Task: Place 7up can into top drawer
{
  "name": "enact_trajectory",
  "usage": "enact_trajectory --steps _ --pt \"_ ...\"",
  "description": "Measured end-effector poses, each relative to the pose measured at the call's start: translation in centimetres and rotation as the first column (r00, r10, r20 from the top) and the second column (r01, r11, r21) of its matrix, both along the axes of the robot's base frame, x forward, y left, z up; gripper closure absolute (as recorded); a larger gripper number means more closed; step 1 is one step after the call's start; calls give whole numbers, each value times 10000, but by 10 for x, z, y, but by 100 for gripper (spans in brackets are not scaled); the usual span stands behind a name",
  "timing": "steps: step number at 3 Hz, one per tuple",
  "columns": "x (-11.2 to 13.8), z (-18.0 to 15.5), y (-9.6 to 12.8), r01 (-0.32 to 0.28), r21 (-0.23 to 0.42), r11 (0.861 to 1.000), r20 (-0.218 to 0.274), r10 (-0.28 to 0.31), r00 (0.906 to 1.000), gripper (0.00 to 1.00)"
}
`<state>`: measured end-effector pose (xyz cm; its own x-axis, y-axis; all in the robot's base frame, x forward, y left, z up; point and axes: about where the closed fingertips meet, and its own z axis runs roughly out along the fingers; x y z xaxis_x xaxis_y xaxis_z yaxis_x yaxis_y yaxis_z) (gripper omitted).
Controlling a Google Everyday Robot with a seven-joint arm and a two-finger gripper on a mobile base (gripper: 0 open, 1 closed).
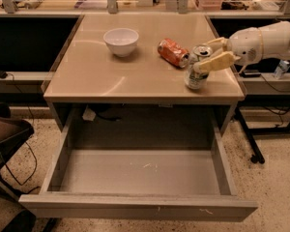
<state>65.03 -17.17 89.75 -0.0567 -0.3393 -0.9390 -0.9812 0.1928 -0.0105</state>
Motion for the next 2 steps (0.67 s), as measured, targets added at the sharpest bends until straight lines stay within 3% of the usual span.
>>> enact_trajectory --steps 1,2 --pt "-42 49 -17 887 -285 9956 1503 -835 9851 100" --pt "-92 106 -14 1919 -417 9805 3214 -1686 9318 100"
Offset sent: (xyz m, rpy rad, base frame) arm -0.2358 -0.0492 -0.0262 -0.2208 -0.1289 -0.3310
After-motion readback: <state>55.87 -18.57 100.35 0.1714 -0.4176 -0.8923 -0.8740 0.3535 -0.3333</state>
